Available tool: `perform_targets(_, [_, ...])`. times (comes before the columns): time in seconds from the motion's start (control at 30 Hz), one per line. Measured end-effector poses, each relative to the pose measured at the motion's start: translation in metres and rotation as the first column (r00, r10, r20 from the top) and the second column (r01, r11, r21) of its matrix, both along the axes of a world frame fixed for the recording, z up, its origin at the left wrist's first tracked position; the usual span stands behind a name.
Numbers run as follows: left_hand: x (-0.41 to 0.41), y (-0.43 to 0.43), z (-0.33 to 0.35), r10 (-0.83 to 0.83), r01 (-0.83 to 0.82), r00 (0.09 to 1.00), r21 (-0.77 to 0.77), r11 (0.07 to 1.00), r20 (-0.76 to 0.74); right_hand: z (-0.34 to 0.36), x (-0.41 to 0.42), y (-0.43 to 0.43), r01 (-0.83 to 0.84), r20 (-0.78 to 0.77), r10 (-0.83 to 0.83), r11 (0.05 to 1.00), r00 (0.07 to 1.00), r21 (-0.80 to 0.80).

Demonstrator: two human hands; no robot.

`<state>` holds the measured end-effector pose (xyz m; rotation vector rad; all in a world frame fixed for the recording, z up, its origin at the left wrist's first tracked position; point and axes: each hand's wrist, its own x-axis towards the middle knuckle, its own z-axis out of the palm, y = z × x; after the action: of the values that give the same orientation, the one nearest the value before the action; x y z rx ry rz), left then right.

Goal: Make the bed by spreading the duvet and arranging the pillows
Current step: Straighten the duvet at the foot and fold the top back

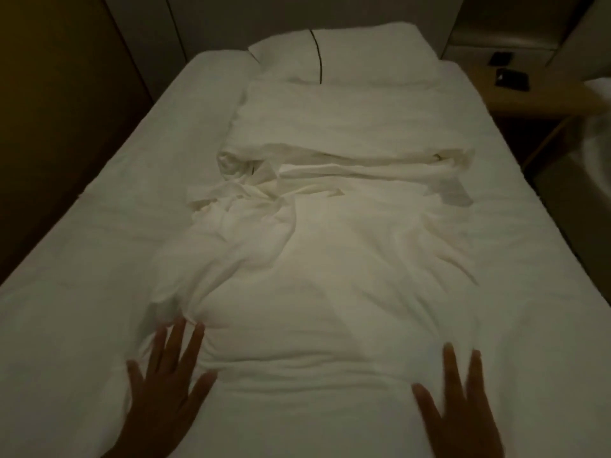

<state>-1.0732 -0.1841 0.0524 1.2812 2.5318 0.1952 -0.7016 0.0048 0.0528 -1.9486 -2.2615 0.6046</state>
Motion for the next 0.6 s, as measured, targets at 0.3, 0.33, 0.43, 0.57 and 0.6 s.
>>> perform_targets(0.3, [-0.014,0.031,-0.056,-0.041,0.041,0.999,-0.013,0.999,0.000,-0.049,-0.018,0.026,0.072,-0.104,-0.072,0.997,0.992,0.002])
perform_targets(0.33, [-0.014,0.033,-0.054,-0.041,0.041,0.999,-0.042,0.998,0.006,-0.046,-0.019,0.026,0.064,-0.115,-0.064,0.998,0.991,-0.007])
perform_targets(0.43, [-0.012,0.025,-0.035,-0.025,0.026,1.000,-0.103,0.994,0.015,-0.023,-0.016,0.021,0.058,-0.130,-0.064,0.997,0.989,-0.047])
perform_targets(0.57, [-0.019,-0.010,0.010,-0.044,0.047,0.998,-0.052,0.998,0.043,0.020,0.002,-0.003,0.139,-0.209,-0.191,0.961,0.959,-0.239])
perform_targets(0.6, [-0.022,-0.022,0.020,0.004,-0.001,0.999,-0.054,0.999,0.044,0.029,0.007,-0.012,0.172,-0.215,-0.240,0.941,0.947,-0.291])
